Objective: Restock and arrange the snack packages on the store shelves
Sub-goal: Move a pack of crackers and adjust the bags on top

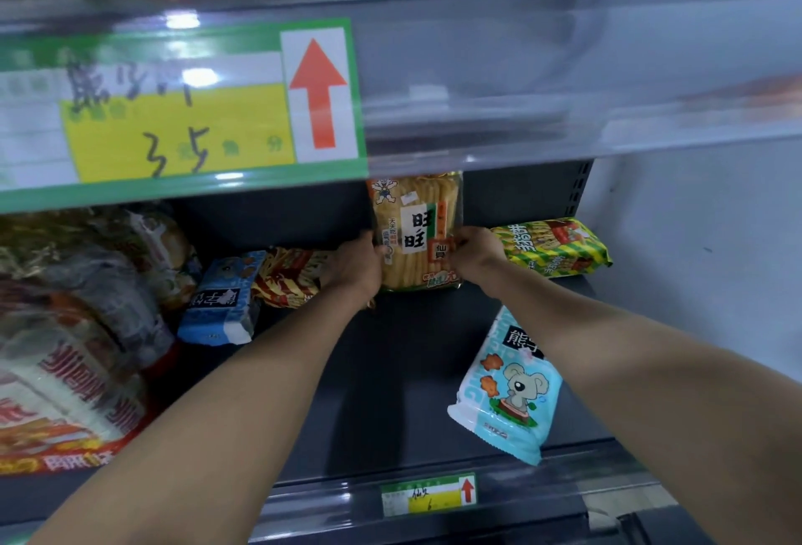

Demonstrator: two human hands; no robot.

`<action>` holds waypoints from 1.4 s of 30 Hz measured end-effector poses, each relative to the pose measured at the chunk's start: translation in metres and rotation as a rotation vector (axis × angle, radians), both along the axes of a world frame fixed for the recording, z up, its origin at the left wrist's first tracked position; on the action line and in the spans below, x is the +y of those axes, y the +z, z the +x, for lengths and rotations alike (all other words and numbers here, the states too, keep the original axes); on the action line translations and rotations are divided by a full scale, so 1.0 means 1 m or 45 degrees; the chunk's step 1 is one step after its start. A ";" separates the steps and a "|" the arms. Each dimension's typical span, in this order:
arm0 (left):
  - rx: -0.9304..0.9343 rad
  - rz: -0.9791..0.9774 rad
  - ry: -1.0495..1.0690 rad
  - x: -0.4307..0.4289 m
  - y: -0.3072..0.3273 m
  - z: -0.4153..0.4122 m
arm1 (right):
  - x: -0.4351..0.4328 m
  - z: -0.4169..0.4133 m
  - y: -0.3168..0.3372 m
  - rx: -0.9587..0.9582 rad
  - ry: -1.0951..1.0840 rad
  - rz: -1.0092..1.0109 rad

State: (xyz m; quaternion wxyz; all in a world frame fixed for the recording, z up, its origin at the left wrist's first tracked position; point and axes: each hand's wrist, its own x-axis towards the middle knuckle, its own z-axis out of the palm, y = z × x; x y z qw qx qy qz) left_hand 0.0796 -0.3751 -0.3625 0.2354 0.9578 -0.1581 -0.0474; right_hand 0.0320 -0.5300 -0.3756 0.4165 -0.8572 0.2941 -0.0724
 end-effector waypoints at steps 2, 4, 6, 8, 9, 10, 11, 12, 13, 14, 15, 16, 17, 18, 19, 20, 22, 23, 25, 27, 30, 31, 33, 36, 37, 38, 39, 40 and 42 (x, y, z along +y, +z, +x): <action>0.018 0.022 0.060 0.001 0.000 0.001 | 0.002 0.004 0.000 0.007 0.009 0.008; 0.073 -0.024 0.150 0.001 -0.001 0.002 | 0.003 0.007 0.001 0.028 0.006 0.015; 0.211 -0.259 0.231 0.000 -0.002 0.005 | 0.005 0.009 0.000 0.046 0.041 0.060; 0.355 -0.516 0.287 0.000 -0.006 0.008 | 0.007 0.012 -0.004 0.044 0.122 0.125; 0.379 -0.578 0.298 0.000 -0.010 0.011 | 0.005 0.015 -0.008 0.047 0.160 0.145; 0.388 -0.614 0.312 0.001 -0.013 0.013 | 0.004 0.016 -0.011 0.062 0.189 0.158; 0.381 -0.638 0.322 0.001 -0.015 0.013 | 0.002 0.017 -0.014 0.073 0.212 0.179; 0.383 -0.656 0.332 0.002 -0.013 0.010 | 0.003 0.014 -0.012 0.087 0.217 0.182; 0.371 -0.682 0.333 0.002 -0.009 0.005 | 0.005 0.009 -0.007 0.093 0.199 0.182; 0.362 -0.699 0.332 0.003 -0.003 -0.003 | 0.009 0.002 0.001 0.091 0.169 0.174; 0.341 -0.712 0.326 0.003 0.002 -0.009 | 0.010 -0.002 0.005 0.086 0.117 0.150; 0.336 -0.715 0.323 0.003 0.007 -0.014 | 0.012 -0.006 0.009 0.062 0.067 0.096; 0.310 -0.710 0.298 0.004 0.010 -0.019 | 0.014 -0.010 0.013 0.022 0.030 0.039; 0.299 -0.704 0.269 0.006 0.013 -0.025 | 0.018 -0.017 0.018 -0.013 0.022 -0.022; 0.275 -0.684 0.241 0.008 0.014 -0.028 | 0.023 -0.023 0.022 -0.047 0.037 -0.075; 0.273 -0.668 0.230 0.010 0.017 -0.033 | 0.029 -0.033 0.028 -0.074 0.071 -0.109; 0.291 -0.632 0.170 0.016 0.026 -0.048 | 0.042 -0.055 0.040 -0.118 0.142 -0.111; 0.296 -0.616 0.115 0.020 0.032 -0.058 | 0.048 -0.066 0.045 -0.136 0.169 -0.118; 0.305 -0.581 -0.010 0.027 0.048 -0.079 | 0.060 -0.086 0.056 -0.138 0.219 -0.162; 0.277 -0.530 -0.104 0.038 0.065 -0.100 | 0.073 -0.106 0.068 -0.083 0.264 -0.194; 0.259 -0.507 -0.234 0.066 0.094 -0.131 | 0.101 -0.141 0.092 -0.144 0.305 -0.143; 0.250 -0.507 -0.279 0.078 0.104 -0.142 | 0.112 -0.155 0.102 -0.194 0.301 -0.070; 0.234 -0.490 -0.353 0.103 0.126 -0.167 | 0.135 -0.182 0.121 -0.285 0.266 0.073; 0.150 -0.445 -0.456 0.136 0.160 -0.201 | 0.167 -0.218 0.151 -0.358 0.273 0.064; 0.114 -0.437 -0.485 0.145 0.171 -0.212 | 0.176 -0.229 0.163 -0.395 0.275 0.040; 0.080 -0.433 -0.512 0.153 0.182 -0.222 | 0.183 -0.239 0.174 -0.436 0.269 0.022; 0.042 -0.434 -0.538 0.161 0.192 -0.231 | 0.188 -0.249 0.185 -0.475 0.256 0.009; 0.007 -0.443 -0.563 0.167 0.202 -0.239 | 0.193 -0.258 0.197 -0.517 0.240 -0.019; -0.062 -0.480 -0.608 0.177 0.223 -0.253 | 0.200 -0.272 0.218 -0.597 0.192 -0.091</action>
